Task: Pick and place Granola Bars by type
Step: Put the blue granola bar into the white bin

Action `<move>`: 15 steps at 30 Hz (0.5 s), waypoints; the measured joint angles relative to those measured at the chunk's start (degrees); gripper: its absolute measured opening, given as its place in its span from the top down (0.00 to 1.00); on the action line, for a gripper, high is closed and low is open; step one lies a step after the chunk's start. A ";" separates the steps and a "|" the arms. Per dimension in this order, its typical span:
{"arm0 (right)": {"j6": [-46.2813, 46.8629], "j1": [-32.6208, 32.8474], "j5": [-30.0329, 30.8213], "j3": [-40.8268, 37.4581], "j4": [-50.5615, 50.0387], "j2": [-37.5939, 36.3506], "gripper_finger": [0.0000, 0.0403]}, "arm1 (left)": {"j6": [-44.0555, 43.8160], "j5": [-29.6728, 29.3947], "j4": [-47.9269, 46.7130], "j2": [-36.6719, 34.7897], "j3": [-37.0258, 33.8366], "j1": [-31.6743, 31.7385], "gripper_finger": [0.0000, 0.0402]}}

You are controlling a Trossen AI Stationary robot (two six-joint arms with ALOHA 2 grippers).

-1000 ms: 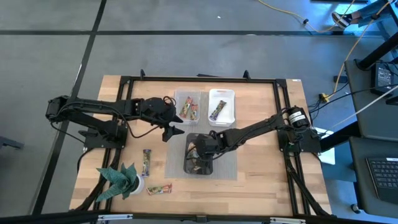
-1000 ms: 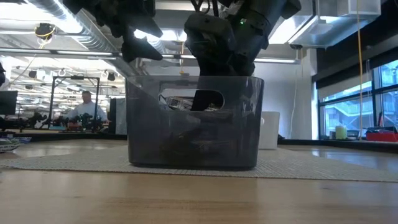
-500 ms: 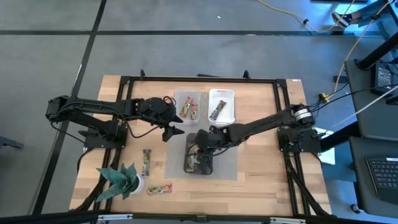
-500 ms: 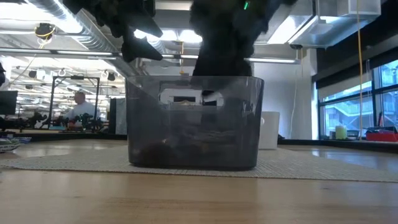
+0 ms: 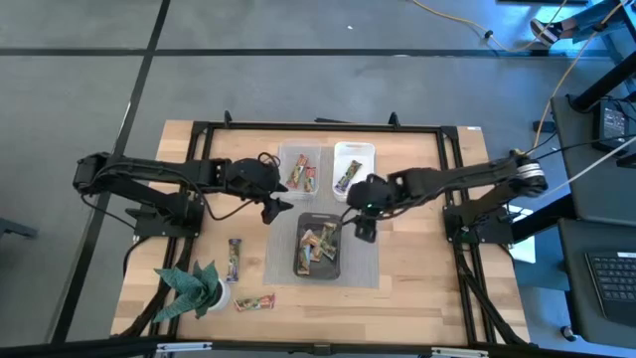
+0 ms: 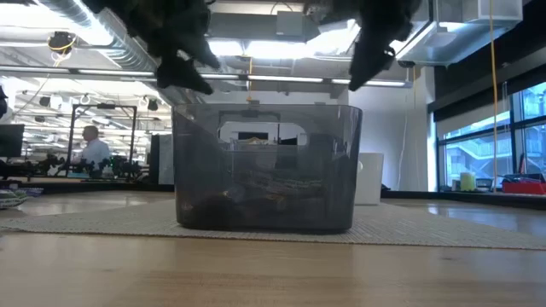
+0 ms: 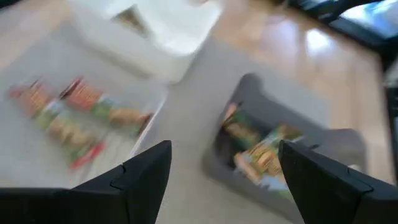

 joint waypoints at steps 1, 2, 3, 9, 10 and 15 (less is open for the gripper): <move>-0.64 -0.74 -1.49 -1.99 1.31 -1.57 0.45 | -1.25 -1.75 -2.62 0.03 0.81 -0.24 0.28; -1.25 -1.44 -2.38 -4.10 2.21 -3.29 0.45 | -2.61 -4.16 -5.12 0.03 1.78 -0.64 0.28; -1.27 -2.17 -2.60 -6.06 2.25 -5.15 0.45 | -4.04 -7.06 -7.75 0.03 2.88 -1.16 0.28; -1.81 -6.08 -2.31 -14.93 4.73 -17.45 0.45 | -18.18 -20.30 -24.58 0.03 10.48 -3.98 0.28; -1.89 -6.60 -2.47 -16.02 5.37 -19.31 0.45 | -21.03 -21.50 -26.99 0.24 11.14 -4.35 0.28; -4.97 -9.00 -1.79 -20.41 7.56 -26.68 0.45 | -34.70 -22.09 -37.52 3.09 11.70 -6.68 0.28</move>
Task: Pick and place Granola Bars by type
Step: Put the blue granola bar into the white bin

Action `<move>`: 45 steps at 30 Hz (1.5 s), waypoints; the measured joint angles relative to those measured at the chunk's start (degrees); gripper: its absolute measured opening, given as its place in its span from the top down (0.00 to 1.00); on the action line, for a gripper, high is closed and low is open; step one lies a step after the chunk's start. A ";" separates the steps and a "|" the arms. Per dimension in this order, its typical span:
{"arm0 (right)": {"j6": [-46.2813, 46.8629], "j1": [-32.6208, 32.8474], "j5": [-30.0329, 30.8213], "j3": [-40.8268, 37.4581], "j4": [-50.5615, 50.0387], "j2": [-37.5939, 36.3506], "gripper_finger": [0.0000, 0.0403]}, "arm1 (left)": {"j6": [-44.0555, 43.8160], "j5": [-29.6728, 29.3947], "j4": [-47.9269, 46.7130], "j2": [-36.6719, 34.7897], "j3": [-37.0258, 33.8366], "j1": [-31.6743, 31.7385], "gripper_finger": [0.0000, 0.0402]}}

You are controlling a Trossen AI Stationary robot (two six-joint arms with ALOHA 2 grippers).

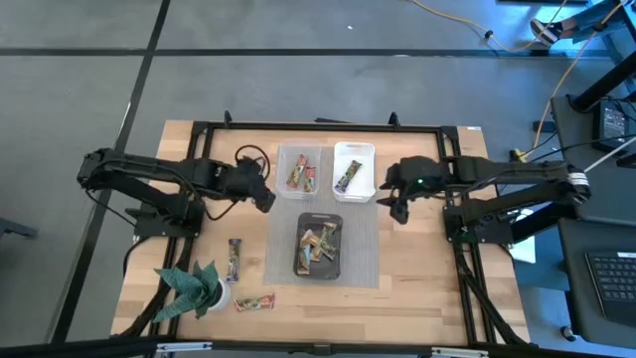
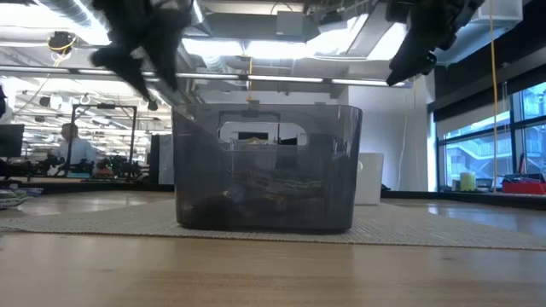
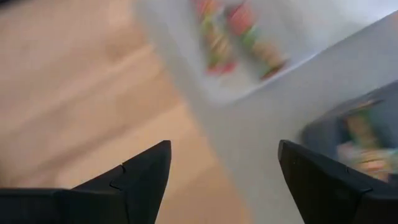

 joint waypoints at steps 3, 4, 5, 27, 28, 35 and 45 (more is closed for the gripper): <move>-2.17 -1.17 -0.09 -1.46 0.53 -2.57 0.45 | -7.85 2.34 -6.69 3.88 0.00 -1.65 0.28; -2.74 -1.55 -0.05 -1.74 0.57 -3.06 0.45 | -10.28 3.76 -8.32 5.37 0.00 -2.33 0.28; -3.30 -1.88 -0.04 -2.06 0.61 -3.38 0.45 | -12.46 5.36 -9.56 6.90 0.00 -3.06 0.28; -10.73 -3.26 -0.71 -5.04 5.93 -3.48 0.45 | -53.54 22.00 -9.94 18.84 -1.36 -20.62 0.28; -10.70 -3.26 -0.76 -5.04 6.08 -3.46 0.45 | -54.98 22.38 -8.73 18.84 -2.18 -21.15 0.28; -10.28 -3.26 -1.73 -5.04 7.04 -3.46 0.45 | -60.34 24.77 -2.25 18.86 -7.41 -23.53 0.28; -9.68 -3.26 -1.73 -5.04 7.05 -3.46 0.45 | -61.61 25.19 5.53 18.86 -13.44 -24.44 0.28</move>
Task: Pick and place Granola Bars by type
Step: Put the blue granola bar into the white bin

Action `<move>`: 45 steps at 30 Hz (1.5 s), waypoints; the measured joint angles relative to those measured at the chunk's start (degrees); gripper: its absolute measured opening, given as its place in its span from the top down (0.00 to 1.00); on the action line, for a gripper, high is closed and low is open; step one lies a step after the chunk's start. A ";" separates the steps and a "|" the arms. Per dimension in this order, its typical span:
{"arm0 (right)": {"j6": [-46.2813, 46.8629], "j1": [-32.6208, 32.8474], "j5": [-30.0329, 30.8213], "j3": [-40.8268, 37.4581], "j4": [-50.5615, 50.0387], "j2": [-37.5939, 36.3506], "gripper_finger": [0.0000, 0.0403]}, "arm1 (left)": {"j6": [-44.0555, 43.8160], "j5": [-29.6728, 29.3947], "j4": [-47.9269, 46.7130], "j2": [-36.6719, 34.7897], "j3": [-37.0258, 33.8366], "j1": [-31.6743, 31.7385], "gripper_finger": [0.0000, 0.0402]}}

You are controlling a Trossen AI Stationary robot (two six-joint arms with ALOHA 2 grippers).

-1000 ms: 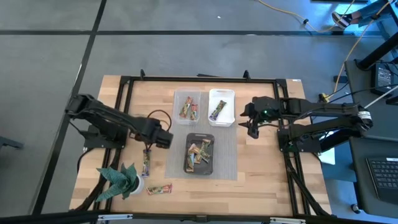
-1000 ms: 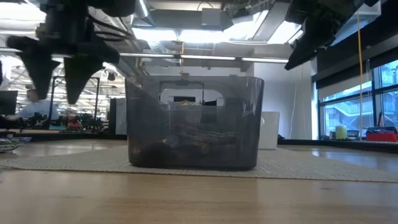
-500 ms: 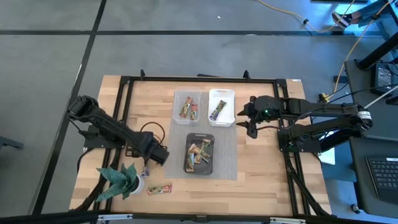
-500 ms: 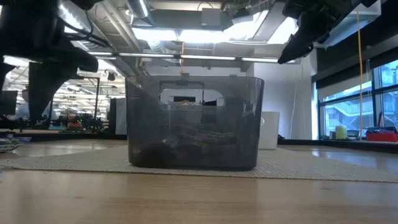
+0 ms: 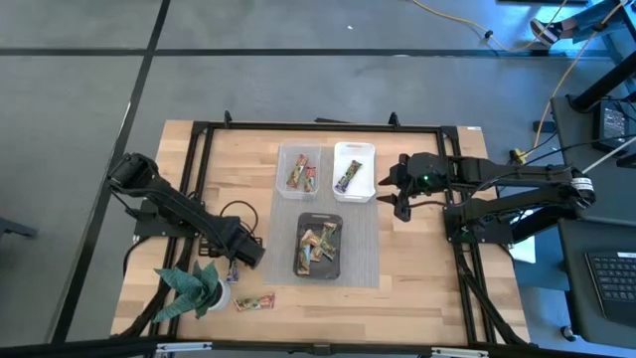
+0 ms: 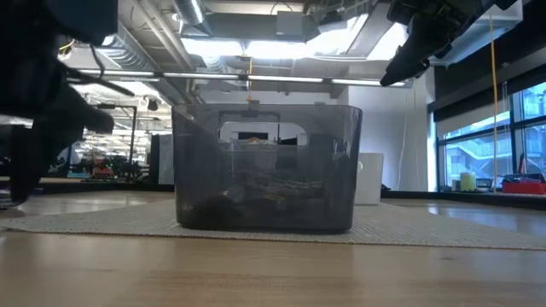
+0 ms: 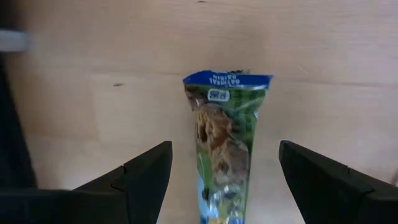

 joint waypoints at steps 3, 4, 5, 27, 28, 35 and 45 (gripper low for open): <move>1.00 0.00 -0.01 0.00 -0.02 0.00 0.45 | 0.00 -0.03 2.94 0.00 -2.16 0.00 0.28; 1.09 0.00 -0.01 0.00 0.00 0.00 0.45 | 0.11 -0.12 3.41 -0.07 -2.45 0.00 0.28; 1.09 0.00 -0.01 0.00 -0.02 0.00 0.45 | 0.13 -0.20 3.55 -0.15 -2.63 0.00 0.28; 0.92 0.00 0.10 0.00 0.00 0.00 0.45 | 0.10 -0.40 3.65 -0.24 -2.74 0.10 0.28; 0.94 0.00 0.10 0.00 -0.02 0.00 0.45 | 0.12 -0.32 3.73 -0.24 -2.74 0.13 0.29; 0.59 0.00 0.14 0.00 0.00 0.00 0.45 | 0.11 -0.35 4.20 -0.20 -2.74 0.13 0.39; 0.55 0.00 0.14 0.00 -0.02 0.00 0.45 | 0.13 -0.50 4.22 -0.15 -2.76 0.13 0.56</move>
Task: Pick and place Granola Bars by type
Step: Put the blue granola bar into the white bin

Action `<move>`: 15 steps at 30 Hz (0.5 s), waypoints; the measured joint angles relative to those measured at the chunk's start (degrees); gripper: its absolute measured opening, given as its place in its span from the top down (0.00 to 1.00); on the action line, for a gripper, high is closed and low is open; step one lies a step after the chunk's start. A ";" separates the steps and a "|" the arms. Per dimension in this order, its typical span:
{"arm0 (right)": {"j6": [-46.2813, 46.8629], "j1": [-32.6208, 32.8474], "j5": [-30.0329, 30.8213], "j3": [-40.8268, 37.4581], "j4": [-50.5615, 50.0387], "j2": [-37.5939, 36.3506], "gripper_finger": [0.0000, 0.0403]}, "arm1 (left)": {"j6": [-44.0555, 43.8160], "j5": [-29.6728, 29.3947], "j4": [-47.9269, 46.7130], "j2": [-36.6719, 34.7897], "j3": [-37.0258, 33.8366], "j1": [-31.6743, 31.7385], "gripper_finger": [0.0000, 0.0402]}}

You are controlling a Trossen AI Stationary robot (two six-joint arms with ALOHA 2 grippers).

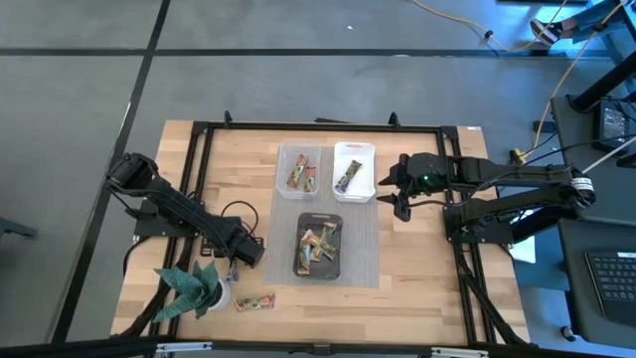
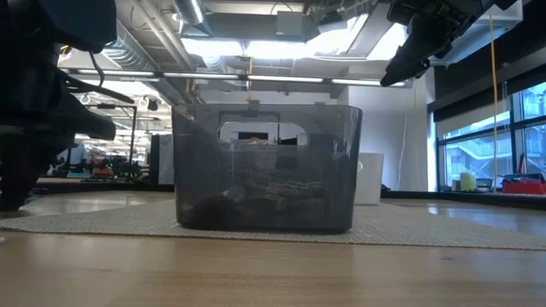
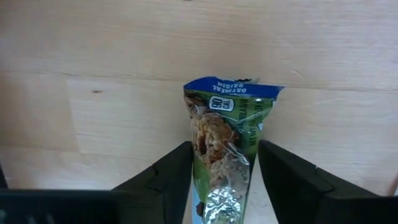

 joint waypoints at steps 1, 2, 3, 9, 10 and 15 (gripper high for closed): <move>0.00 0.00 0.00 0.01 0.00 0.00 0.45 | 0.00 0.02 -0.04 0.00 0.00 0.00 0.57; 0.05 0.00 0.00 0.01 0.00 0.00 0.45 | 0.00 0.04 -0.05 0.00 0.00 0.00 0.58; 0.22 0.00 0.00 0.01 0.00 0.00 0.45 | 0.00 0.08 -0.08 0.00 0.00 0.00 0.59; 0.39 0.00 0.02 0.02 0.00 0.00 0.45 | 0.32 0.15 -0.07 0.00 -0.02 0.00 0.64; 0.39 0.00 0.02 0.02 0.00 0.00 0.45 | 0.48 0.15 -0.05 0.00 -0.02 0.00 0.65; 0.42 0.00 0.02 0.02 0.00 0.00 0.45 | 0.50 -0.01 0.01 0.00 -0.02 0.00 0.69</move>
